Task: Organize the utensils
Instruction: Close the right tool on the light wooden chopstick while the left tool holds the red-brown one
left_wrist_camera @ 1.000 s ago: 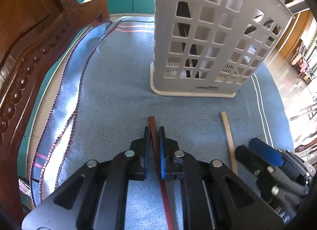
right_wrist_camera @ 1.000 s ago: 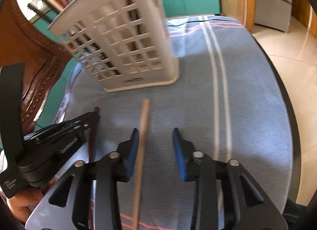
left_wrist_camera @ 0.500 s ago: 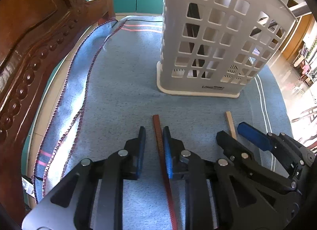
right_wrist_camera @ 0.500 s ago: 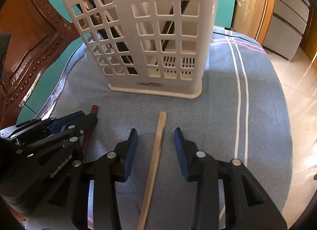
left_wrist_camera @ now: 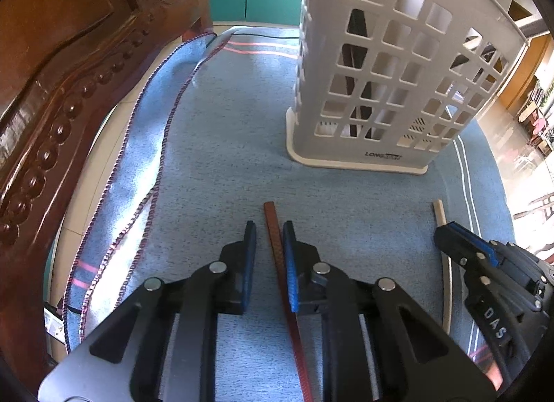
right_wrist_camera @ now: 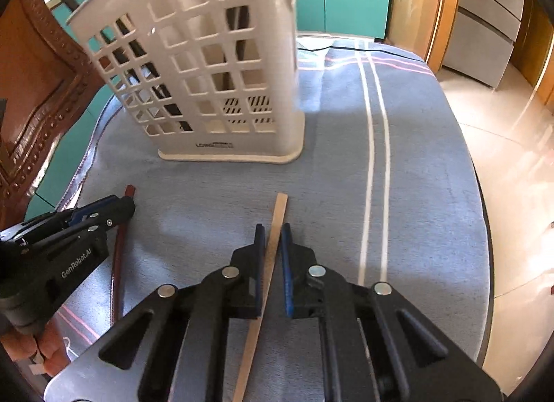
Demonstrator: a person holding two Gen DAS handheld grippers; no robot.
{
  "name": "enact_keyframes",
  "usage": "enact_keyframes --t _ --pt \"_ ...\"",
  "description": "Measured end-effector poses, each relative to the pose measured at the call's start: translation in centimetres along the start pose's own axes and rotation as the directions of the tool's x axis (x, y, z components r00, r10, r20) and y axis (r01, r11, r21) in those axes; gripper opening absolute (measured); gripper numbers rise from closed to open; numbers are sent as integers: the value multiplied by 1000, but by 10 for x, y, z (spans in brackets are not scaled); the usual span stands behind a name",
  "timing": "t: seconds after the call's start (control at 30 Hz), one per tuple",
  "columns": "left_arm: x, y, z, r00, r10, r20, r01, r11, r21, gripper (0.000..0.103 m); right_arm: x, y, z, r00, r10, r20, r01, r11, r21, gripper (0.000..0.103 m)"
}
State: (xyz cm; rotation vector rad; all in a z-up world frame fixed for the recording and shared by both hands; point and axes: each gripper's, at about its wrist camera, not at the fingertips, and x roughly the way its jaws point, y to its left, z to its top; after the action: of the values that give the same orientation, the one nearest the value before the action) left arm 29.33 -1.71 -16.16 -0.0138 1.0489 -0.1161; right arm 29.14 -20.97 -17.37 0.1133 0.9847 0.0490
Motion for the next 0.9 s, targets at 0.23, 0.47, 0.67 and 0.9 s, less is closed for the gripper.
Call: enact_keyframes --t 0.23,0.47,0.67,0.9 --pt "2 12 4 1000 -13 -6 13 999 -43 21 -16 -30 0 998 47 29 -49 995 89 27" --pt "2 5 2 1000 -5 -6 5 1000 -20 36 -11 -15 0 1000 14 13 -15 999 38 33" --pt "4 -1 1 1000 17 -2 -17 1000 4 37 3 -1 0 998 -50 25 50 999 -7 33" --pt "-2 -4 -4 1000 15 -2 -15 1000 11 37 7 11 -6 995 -95 45 96 995 -36 33"
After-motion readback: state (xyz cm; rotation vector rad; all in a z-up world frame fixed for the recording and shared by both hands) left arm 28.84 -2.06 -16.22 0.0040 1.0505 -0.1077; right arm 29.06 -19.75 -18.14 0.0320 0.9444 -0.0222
